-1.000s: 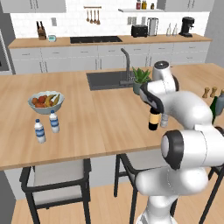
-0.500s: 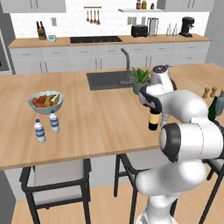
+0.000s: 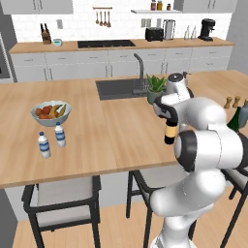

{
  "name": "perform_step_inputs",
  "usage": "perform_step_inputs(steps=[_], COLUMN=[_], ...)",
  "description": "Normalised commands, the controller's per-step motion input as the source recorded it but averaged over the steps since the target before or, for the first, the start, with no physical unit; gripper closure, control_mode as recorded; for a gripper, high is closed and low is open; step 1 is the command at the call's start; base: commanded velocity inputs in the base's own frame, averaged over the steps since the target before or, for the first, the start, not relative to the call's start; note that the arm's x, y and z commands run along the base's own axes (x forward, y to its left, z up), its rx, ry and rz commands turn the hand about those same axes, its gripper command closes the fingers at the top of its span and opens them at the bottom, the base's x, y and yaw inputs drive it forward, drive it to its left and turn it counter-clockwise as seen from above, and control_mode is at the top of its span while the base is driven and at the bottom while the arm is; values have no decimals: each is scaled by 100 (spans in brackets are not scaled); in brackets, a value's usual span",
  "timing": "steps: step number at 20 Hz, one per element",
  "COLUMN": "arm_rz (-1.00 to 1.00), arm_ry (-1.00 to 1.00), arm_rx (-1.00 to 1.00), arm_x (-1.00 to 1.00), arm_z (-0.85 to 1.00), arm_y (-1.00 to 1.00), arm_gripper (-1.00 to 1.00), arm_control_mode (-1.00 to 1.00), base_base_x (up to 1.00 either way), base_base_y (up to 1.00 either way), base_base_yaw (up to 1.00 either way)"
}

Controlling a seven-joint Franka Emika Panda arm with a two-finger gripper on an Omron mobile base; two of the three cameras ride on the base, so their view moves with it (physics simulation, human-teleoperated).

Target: Move the plastic bottles in the middle to the plastics group, and the glass bottles in the middle to the glass group.

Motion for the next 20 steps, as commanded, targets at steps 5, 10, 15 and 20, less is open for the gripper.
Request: perform_step_inputs(steps=[5,10,15,20], arm_rz=[0,0,0,0], arm_ry=[0,-2,0,0], arm_rx=[-2,-1,0,0], arm_x=[11,19,17,10], arm_z=[-4,-6,-6,-5], arm_y=[-10,0,-1,-4], arm_gripper=[-100,-100,-100,-100], arm_control_mode=[-100,-100,-100,-100], base_base_x=[0,0,0,0], base_base_y=[0,0,0,0], base_base_yaw=[0,0,0,0])
